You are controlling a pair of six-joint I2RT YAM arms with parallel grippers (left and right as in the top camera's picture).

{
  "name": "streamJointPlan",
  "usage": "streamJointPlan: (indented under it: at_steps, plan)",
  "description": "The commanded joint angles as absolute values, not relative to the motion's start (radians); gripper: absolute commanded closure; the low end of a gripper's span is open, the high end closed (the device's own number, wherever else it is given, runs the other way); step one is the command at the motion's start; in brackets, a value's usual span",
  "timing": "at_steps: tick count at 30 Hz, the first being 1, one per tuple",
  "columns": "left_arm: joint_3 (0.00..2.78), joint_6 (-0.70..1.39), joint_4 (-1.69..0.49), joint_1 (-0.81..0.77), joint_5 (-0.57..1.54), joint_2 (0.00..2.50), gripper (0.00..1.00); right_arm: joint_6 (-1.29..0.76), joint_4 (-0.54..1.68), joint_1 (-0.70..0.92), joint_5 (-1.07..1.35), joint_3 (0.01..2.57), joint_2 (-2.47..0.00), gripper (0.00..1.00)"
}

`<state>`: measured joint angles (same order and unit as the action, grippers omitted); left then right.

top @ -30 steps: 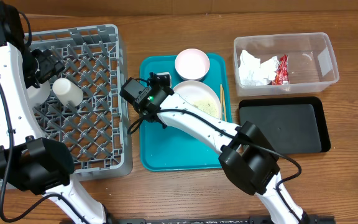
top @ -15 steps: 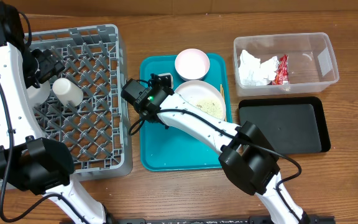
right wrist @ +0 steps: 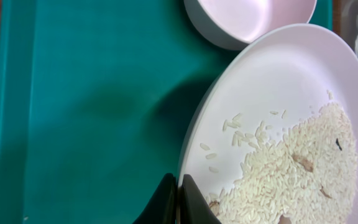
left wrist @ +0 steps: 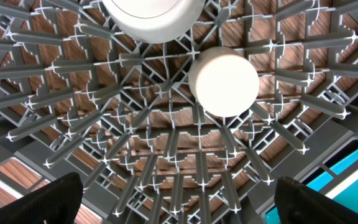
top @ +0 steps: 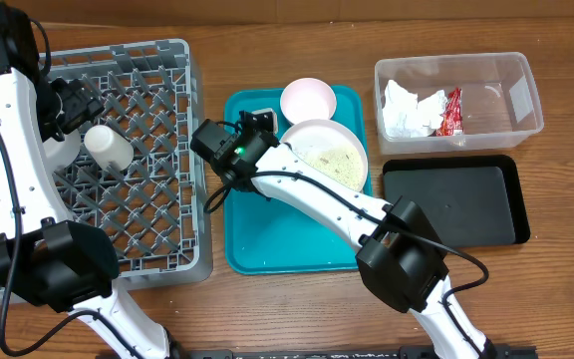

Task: Sort waste into correct bins and load items into the dishwasher
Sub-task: 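Lift the plate and carry it right over the black tray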

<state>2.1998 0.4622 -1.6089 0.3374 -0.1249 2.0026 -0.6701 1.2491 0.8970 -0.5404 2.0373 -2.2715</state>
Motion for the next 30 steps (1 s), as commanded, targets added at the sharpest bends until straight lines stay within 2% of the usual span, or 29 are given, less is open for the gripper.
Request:
streamJointPlan:
  at_steps: [1,15,27,30]
  plan:
    - [2.196,0.472,-1.611,0.334,-0.141,1.976,0.00,-0.654,1.271,0.898,-0.595,2.092,-2.278,0.96]
    - [2.196,0.472,-1.611,0.334,-0.141,1.976,0.00,-0.746,1.431,0.896,-0.744,2.193,-2.278,0.96]
    - [2.196,0.472,-1.611,0.334,-0.141,1.976,0.00,-1.097,1.594,0.779,-0.766,2.223,-2.275,0.96]
    - [2.196,0.472,-1.611,0.334,-0.141,1.976,0.00,-1.131,1.622,0.748,-0.766,2.223,-2.267,0.96]
